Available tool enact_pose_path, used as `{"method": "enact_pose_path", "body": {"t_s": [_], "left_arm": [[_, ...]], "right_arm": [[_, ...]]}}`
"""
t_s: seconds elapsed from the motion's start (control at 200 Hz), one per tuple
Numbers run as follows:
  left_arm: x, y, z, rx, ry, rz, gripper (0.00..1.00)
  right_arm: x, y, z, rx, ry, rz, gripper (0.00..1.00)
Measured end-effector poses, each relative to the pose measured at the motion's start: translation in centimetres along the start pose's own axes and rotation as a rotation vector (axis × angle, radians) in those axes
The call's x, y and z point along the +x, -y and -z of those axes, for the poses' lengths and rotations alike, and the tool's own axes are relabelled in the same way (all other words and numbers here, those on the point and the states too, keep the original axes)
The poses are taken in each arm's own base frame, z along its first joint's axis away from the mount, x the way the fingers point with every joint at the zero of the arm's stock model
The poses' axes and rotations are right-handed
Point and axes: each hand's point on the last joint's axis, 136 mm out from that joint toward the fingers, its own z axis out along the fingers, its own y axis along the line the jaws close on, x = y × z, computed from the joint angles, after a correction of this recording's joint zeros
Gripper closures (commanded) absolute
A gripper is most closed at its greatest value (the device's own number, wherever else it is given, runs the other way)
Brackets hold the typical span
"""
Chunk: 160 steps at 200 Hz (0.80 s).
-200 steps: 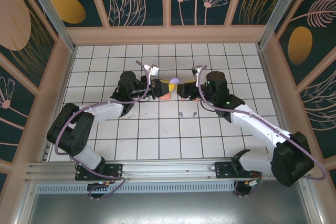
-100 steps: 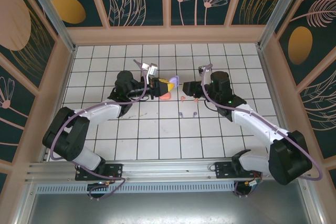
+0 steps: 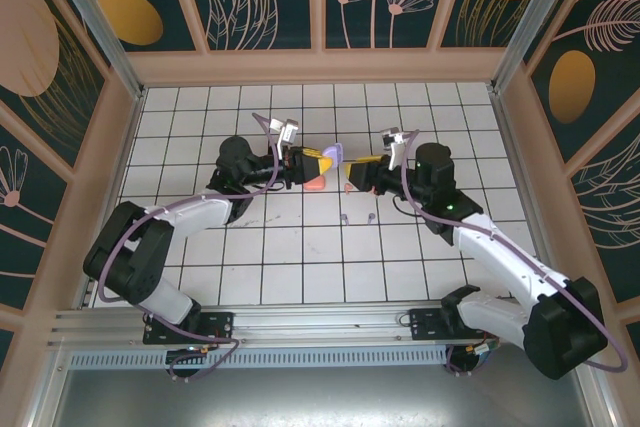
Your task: Insert wireless bluetooth earbuds into charging case
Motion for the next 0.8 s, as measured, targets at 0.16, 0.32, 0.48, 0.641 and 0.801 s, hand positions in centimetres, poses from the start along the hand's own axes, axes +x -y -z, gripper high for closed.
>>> {"method": "enact_pose_path", "body": {"t_s": [0.16, 0.32, 0.48, 0.641, 0.801], "left_arm": [[0.0, 0.3, -0.1, 0.021, -0.002, 0.014, 1.0], [0.0, 0.2, -0.1, 0.026, 0.0, 0.024, 1.0], [0.1, 0.1, -0.1, 0.028, -0.001, 0.033, 1.0], [0.1, 0.1, -0.2, 0.03, -0.001, 0.032, 1.0], [0.1, 0.2, -0.2, 0.035, 0.0, 0.029, 1.0]], "right_arm": [[0.2, -0.1, -0.4, -0.017, -0.011, -0.004, 0.49], [-0.1, -0.2, -0.6, -0.027, -0.007, -0.003, 0.51], [-0.2, -0.1, -0.9, -0.027, -0.005, -0.01, 0.53], [-0.6, 0.0, -1.3, -0.027, -0.005, -0.02, 0.55], [-0.6, 0.3, -1.7, -0.024, -0.01, -0.025, 0.57]]}}
